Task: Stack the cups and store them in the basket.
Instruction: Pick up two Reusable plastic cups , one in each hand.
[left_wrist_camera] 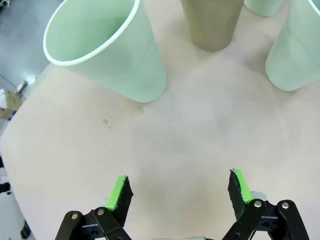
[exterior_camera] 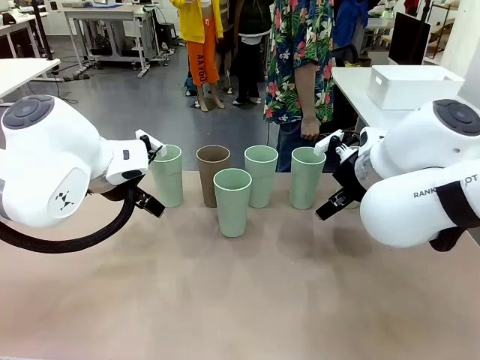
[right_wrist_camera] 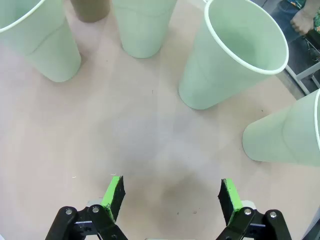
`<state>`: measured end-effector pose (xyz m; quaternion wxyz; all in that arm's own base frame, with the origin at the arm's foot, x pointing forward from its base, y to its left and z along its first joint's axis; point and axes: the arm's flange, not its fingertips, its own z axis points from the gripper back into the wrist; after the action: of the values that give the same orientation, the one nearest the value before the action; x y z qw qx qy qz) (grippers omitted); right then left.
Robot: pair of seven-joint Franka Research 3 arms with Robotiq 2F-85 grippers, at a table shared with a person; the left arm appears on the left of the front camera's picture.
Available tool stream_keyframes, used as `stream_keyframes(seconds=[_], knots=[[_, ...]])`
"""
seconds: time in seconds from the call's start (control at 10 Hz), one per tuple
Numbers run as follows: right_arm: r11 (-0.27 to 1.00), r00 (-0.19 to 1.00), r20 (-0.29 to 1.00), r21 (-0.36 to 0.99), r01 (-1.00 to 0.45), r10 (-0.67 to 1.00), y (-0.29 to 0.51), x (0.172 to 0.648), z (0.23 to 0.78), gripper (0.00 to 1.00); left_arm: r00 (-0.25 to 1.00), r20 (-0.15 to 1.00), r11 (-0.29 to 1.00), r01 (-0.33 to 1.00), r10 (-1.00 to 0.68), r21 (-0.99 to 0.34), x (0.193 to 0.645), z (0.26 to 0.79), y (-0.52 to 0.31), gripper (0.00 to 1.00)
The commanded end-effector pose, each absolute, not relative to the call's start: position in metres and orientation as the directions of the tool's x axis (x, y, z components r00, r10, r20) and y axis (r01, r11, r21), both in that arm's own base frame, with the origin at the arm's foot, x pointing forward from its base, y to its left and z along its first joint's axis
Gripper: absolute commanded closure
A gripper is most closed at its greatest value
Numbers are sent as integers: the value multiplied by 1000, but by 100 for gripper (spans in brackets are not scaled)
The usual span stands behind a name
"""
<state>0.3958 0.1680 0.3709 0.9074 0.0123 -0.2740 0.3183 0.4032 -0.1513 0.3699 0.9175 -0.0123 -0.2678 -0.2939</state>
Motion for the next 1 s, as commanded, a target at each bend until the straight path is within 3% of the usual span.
stream_keyframes(seconds=[0.0, 0.5, 0.9], knots=[[797, 647, 506, -152, -584, 570, 168, 396, 371, 0, 684, 499, 827, 546, -533, 135, 403, 370, -151, 0], [797, 647, 505, -152, -584, 571, 168, 396, 371, 0, 684, 499, 827, 546, -533, 135, 403, 370, -151, 0], [742, 594, 540, -88, -664, 596, 140, 403, 469, 0, 642, 519, 774, 630, -564, 63, 413, 464, -114, 0]])
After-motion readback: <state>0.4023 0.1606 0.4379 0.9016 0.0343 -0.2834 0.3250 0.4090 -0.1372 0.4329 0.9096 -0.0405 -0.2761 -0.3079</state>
